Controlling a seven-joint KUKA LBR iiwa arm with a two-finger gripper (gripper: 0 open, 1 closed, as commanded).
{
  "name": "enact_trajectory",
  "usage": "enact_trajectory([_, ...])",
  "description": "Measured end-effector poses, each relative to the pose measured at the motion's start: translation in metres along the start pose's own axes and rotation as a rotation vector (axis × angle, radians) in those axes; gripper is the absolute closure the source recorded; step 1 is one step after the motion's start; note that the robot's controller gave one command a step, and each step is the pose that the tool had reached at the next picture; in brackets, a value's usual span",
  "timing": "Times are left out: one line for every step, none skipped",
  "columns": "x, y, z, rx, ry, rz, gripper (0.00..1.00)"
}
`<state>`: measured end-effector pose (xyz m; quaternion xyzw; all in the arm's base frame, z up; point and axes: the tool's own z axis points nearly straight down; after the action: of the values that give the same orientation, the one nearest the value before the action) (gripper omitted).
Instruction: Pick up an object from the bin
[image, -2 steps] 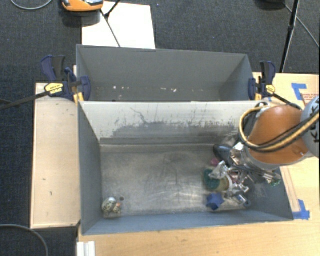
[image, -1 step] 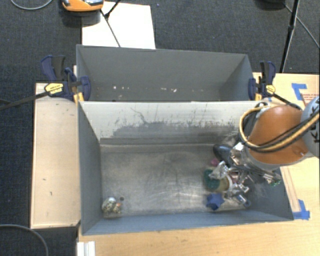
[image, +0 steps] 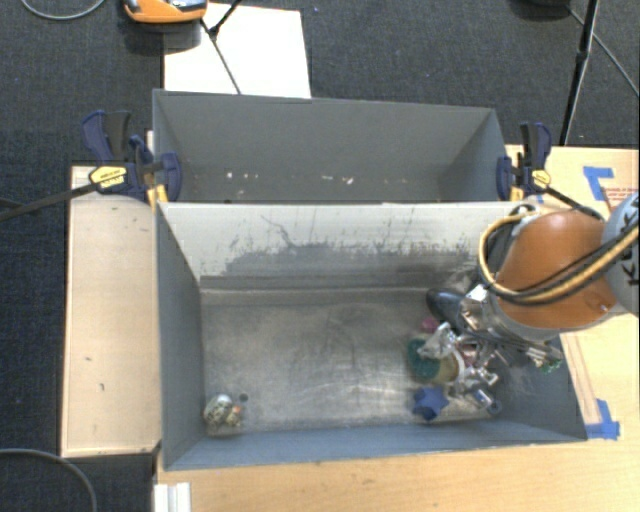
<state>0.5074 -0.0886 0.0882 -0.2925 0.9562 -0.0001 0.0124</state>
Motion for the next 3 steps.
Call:
enact_trajectory([0.0, 0.0, 0.0, 0.0, 0.0, -0.002, 1.0])
enact_trajectory([0.0, 0.0001, 0.0001, 0.0, 0.0, -0.003, 1.0])
enact_trajectory([0.0, 0.0001, 0.0001, 0.0, 0.0, -0.005, 1.0])
